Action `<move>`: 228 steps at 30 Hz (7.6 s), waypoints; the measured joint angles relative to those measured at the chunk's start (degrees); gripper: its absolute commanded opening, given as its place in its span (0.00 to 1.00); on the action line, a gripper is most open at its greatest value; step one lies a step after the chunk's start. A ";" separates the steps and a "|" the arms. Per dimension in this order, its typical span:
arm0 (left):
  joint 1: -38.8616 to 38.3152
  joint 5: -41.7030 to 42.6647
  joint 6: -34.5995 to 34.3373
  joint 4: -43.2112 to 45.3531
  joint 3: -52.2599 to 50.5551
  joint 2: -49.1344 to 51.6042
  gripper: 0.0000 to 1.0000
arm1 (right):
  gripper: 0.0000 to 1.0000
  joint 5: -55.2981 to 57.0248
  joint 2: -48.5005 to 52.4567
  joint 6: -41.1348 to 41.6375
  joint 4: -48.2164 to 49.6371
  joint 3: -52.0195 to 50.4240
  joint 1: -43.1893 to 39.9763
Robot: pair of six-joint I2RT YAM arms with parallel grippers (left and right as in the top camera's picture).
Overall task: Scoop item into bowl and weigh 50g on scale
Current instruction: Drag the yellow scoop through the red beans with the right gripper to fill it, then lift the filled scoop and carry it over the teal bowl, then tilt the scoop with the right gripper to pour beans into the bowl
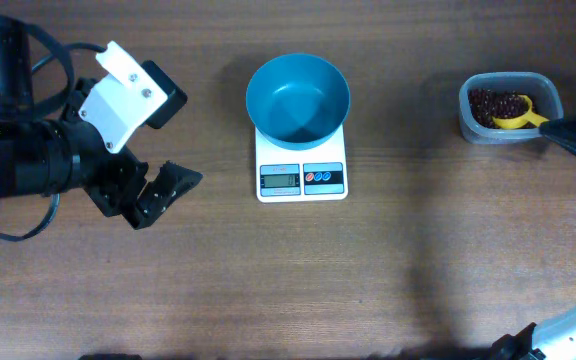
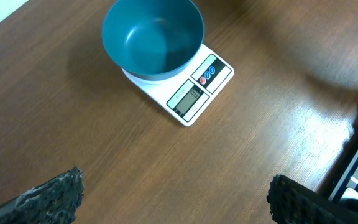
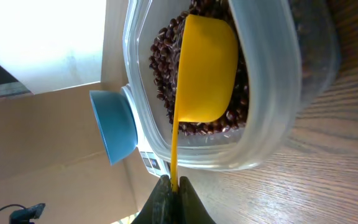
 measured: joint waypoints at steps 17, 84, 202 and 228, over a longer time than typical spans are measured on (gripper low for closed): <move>0.00 0.00 0.00 0.02 0.00 0.00 0.99 | 0.04 -4.55 0.11 -11.28 -6.88 -0.02 -1.66; 0.00 0.02 0.00 0.00 0.00 0.00 0.99 | 0.04 -20.85 0.22 -27.15 -20.00 -0.07 9.51; 0.00 0.00 0.00 0.02 0.00 0.00 0.99 | 0.04 17.70 -9.79 -22.43 9.86 12.20 51.63; 0.00 0.00 0.00 0.02 0.00 0.00 0.99 | 0.04 29.75 -9.90 -10.99 9.01 15.21 57.09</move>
